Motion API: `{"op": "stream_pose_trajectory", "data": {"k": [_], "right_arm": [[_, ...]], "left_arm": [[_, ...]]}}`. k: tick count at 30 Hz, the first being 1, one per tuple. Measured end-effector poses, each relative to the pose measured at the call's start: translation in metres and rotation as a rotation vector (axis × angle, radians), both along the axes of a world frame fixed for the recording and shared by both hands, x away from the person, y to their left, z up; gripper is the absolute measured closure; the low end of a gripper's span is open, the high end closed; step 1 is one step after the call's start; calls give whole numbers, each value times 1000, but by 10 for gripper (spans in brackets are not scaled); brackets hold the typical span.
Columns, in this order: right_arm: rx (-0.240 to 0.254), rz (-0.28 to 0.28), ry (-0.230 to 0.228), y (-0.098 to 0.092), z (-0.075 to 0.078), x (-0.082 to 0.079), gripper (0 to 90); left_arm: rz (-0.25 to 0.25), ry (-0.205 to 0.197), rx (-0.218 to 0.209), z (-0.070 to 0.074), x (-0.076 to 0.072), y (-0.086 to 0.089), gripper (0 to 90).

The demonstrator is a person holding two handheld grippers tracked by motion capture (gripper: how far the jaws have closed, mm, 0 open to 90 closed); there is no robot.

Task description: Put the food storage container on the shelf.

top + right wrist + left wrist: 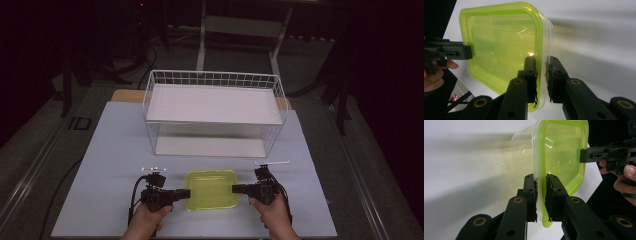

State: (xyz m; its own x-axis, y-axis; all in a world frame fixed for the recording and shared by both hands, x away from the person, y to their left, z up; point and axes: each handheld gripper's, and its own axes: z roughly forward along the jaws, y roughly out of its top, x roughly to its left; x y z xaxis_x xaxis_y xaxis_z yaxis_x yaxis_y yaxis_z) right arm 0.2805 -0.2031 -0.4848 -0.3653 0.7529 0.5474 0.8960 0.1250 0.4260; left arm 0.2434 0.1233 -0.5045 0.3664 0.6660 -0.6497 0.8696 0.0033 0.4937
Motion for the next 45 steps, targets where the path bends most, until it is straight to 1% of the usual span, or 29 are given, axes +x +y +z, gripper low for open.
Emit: {"op": "stream_pose_trajectory", "data": {"k": [2, 3, 5, 8, 14, 16, 17, 20, 21, 22, 27, 30, 32, 37, 41, 45], "right_arm": [[-1, -3, -8, 0, 1, 0, 790], [-3, -3, -14, 0, 1, 0, 791], [2, -8, -19, 0, 3, 0, 792], [5, -16, -41, -1, 6, 0, 793], [9, -22, -68, -2, 14, 1, 795], [6, -28, -84, -3, 17, 2, 795], [13, -29, -88, -4, 18, 3, 795], [22, -34, -100, -5, 23, 7, 796], [20, -31, -111, -5, 24, 8, 796], [19, -33, -114, -5, 26, 9, 796], [14, -46, -129, -4, 31, 17, 795], [10, -52, -144, -4, 32, 23, 795], [13, -61, -151, -4, 33, 26, 795], [3, -78, -170, -3, 34, 35, 794], [-9, -91, -162, -1, 29, 43, 795], [-20, -99, -167, 0, 23, 51, 795]], "left_arm": [[0, -10, 8, 2, 1, -1, 798], [3, -9, 4, 2, 2, -1, 801], [0, -20, 7, 4, 4, -1, 802], [4, -35, 7, 7, 7, -1, 805], [4, -74, 31, 13, 14, -4, 805], [4, -98, 25, 16, 16, -5, 806], [5, -107, 23, 18, 17, -5, 806], [9, -126, 15, 22, 20, -5, 807], [12, -128, 13, 23, 22, -5, 807], [14, -134, 9, 24, 23, -5, 807], [20, -138, -1, 25, 30, -5, 807], [26, -142, -19, 26, 37, -4, 808], [27, -153, -20, 28, 42, -4, 811], [38, -155, -29, 24, 51, -5, 811], [54, -150, -21, 17, 59, -7, 810], [64, -161, -22, 11, 67, -8, 809]]}}
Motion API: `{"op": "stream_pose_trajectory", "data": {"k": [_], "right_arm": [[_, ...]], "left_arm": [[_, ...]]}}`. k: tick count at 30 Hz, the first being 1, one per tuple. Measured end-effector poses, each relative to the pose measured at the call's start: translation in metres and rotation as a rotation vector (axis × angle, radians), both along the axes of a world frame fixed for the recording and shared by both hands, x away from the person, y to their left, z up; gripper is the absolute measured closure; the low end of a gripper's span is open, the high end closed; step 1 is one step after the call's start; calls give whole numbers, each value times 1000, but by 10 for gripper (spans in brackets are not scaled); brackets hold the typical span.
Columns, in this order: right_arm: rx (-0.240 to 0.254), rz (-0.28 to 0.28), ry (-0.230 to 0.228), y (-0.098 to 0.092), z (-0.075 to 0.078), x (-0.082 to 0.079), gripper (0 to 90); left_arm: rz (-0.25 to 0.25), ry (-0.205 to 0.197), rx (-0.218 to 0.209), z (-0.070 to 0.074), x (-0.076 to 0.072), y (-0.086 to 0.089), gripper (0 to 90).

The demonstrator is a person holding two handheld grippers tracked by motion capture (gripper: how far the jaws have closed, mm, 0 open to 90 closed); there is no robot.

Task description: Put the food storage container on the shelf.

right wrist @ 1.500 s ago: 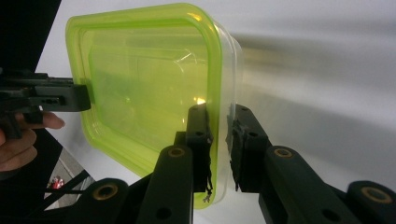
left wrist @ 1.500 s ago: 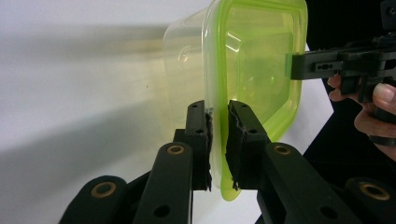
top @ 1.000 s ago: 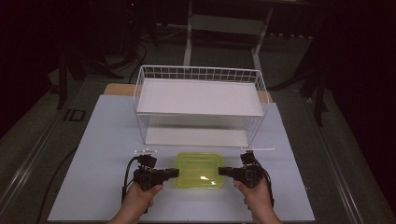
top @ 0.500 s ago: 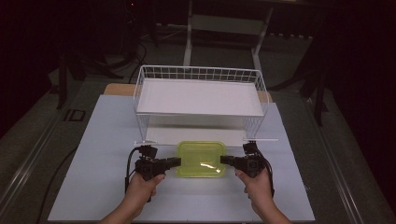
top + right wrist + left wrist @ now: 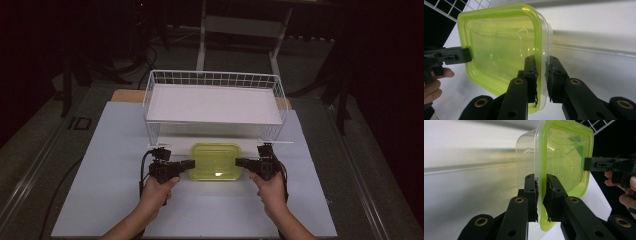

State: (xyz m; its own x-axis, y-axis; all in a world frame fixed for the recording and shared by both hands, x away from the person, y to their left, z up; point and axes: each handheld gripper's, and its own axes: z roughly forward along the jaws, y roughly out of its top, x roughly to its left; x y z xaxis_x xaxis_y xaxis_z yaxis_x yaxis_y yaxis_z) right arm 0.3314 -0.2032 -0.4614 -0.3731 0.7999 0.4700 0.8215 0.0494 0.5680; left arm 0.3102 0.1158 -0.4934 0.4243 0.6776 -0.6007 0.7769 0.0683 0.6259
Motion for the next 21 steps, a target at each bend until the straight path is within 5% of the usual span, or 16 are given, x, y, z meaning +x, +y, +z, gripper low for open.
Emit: {"op": "stream_pose_trajectory", "data": {"k": [21], "right_arm": [[8, -54, -8, 3, -12, 29, 790]], "left_arm": [[41, -25, 27, -6, 28, -4, 808]]}}
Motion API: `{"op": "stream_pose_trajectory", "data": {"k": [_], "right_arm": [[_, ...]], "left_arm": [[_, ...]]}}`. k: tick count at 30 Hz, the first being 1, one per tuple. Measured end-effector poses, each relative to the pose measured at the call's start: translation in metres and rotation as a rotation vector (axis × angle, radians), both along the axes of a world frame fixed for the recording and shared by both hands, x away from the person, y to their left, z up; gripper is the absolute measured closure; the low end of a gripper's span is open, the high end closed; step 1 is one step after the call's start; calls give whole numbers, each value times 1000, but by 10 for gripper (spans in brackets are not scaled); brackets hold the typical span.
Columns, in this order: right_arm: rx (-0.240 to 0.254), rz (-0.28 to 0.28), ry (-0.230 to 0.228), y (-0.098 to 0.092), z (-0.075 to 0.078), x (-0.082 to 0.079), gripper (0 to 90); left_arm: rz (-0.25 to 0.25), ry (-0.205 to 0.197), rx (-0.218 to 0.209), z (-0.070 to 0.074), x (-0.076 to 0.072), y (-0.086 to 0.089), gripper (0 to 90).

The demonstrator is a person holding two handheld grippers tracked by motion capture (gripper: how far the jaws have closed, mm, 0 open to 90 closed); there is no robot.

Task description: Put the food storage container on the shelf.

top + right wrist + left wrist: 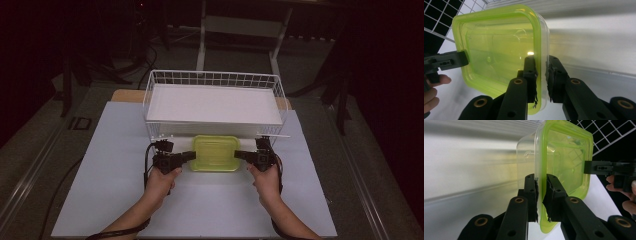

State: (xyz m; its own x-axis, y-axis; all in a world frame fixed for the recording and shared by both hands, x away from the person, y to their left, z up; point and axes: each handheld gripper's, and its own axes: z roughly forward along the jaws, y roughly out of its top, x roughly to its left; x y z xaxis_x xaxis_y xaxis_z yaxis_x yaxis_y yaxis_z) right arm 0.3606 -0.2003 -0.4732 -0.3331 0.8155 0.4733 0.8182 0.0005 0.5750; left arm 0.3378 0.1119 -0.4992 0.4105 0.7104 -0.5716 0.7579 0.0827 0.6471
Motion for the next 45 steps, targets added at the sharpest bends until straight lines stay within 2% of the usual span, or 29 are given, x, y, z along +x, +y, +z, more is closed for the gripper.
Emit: {"op": "stream_pose_trajectory", "data": {"k": [4, 10, 13, 15, 17, 22, 26, 30, 34, 35, 38, 40, 43, 45], "right_arm": [[-14, -9, -4, 2, -4, 4, 789], [-21, -28, -2, 3, -10, 11, 788], [-12, -47, 13, 3, -11, 15, 788], [-8, -51, 0, 3, -11, 17, 789], [-13, -58, -22, 3, -11, 19, 789], [9, -80, -60, 3, -14, 20, 774], [-11, -87, -109, 6, -16, 18, 757], [-32, -95, -144, 8, -17, 16, 743], [-52, -102, -168, 9, -18, 18, 727], [-62, -98, -184, 9, -19, 20, 724], [-73, -103, -190, 10, -18, 21, 712], [-75, -91, -208, 10, -17, 22, 689], [-66, -98, -201, 9, -13, 18, 677], [-74, -87, -214, 8, -12, 16, 671]], "left_arm": [[10, 3, 8, -5, 4, -1, 807], [26, -5, 43, -7, 14, -5, 803], [30, -11, 38, -9, 19, -6, 802], [38, -7, 13, -10, 22, -5, 801], [38, -15, 15, -11, 24, -4, 795], [56, -34, -11, -14, 26, -4, 777], [66, -75, -13, -18, 27, -5, 737], [102, -90, -31, -23, 28, -6, 627], [122, -104, -22, -24, 29, -7, 602], [132, -123, -14, -23, 29, -7, 596], [135, -123, -36, -22, 31, -5, 583], [136, -130, -34, -21, 29, -3, 583], [132, -130, -40, -20, 26, 0, 582], [126, -131, -39, -20, 23, 3, 582]]}}
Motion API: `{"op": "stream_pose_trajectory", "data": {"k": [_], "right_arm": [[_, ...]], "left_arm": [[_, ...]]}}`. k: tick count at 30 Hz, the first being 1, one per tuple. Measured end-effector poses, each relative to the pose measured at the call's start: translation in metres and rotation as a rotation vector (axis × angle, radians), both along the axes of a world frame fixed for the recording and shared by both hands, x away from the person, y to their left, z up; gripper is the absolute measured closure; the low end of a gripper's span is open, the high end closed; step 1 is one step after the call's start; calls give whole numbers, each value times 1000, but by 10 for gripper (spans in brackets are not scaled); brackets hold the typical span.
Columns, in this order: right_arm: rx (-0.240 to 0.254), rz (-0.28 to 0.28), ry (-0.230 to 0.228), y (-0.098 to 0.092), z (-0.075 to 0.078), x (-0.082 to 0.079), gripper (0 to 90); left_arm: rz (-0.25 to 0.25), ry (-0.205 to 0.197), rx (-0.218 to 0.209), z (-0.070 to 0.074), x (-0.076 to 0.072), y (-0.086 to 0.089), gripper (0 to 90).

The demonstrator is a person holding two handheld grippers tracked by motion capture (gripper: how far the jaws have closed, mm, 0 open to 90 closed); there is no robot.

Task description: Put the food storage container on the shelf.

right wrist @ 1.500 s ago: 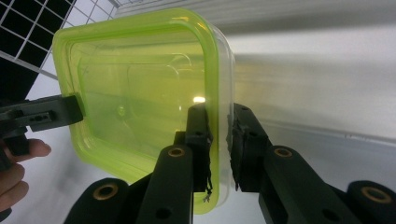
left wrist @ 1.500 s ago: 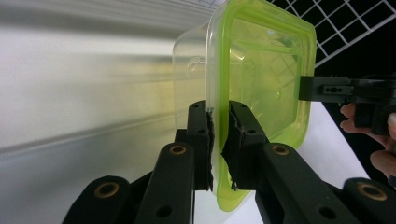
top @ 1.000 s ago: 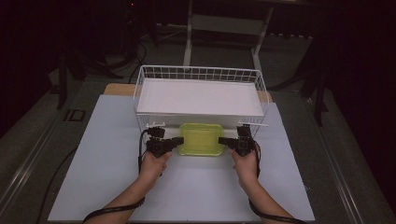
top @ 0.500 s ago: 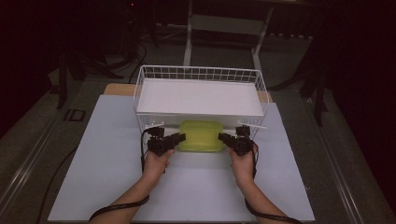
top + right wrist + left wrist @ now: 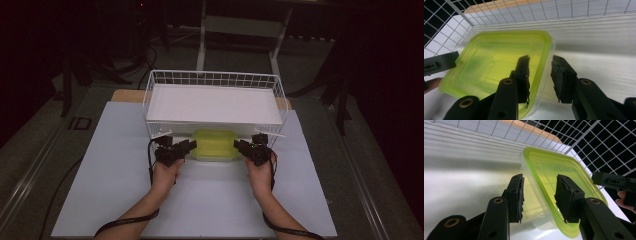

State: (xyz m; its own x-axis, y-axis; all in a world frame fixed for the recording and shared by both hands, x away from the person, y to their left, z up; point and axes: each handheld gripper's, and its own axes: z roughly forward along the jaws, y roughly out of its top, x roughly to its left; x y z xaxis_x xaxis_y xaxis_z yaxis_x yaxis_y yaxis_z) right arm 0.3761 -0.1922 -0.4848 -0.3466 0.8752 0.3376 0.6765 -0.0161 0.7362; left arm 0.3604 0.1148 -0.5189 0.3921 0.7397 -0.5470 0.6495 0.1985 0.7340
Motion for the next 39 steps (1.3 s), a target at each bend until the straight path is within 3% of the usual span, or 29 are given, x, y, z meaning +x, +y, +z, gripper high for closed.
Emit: {"op": "stream_pose_trajectory", "data": {"k": [4, 11, 14, 15, 16, 20, 22, 24, 30, 33, 35, 37, 39], "right_arm": [[4, 14, 9, -2, 0, -8, 659], [2, 69, -14, 1, 9, -28, 674], [-6, 90, -16, 4, 11, -33, 676], [-9, 110, -21, 8, 14, -39, 691], [-2, 123, -21, 10, 15, -42, 700], [0, 172, -3, 17, 16, -51, 848], [-4, 195, 12, 21, 14, -53, 898], [-12, 211, 23, 25, 11, -54, 900], [-39, 229, 42, 34, 0, -54, 900], [-49, 227, 41, 38, -4, -53, 900], [-51, 225, 44, 41, -7, -52, 900], [-61, 225, 44, 44, -9, -50, 900], [-72, 223, 39, 47, -11, -48, 900]], "left_arm": [[-16, -1, 9, 2, -10, 2, 562], [-57, -17, 41, 10, -33, 4, 554], [-60, -20, 45, 11, -35, 5, 531], [-78, -46, 90, 16, -45, 4, 496], [-80, -52, 104, 17, -48, 4, 478], [-102, -75, 121, 20, -58, 6, 469], [-109, -85, 116, 21, -63, 8, 410], [-154, -107, 89, 21, -67, 13, 376], [-177, -142, 93, 19, -79, 20, 245], [-163, -165, 126, 18, -84, 23, 149], [-164, -166, 152, 18, -86, 24, 131], [-175, -153, 154, 17, -85, 25, 16], [-185, -149, 145, 16, -85, 26, 14]]}}
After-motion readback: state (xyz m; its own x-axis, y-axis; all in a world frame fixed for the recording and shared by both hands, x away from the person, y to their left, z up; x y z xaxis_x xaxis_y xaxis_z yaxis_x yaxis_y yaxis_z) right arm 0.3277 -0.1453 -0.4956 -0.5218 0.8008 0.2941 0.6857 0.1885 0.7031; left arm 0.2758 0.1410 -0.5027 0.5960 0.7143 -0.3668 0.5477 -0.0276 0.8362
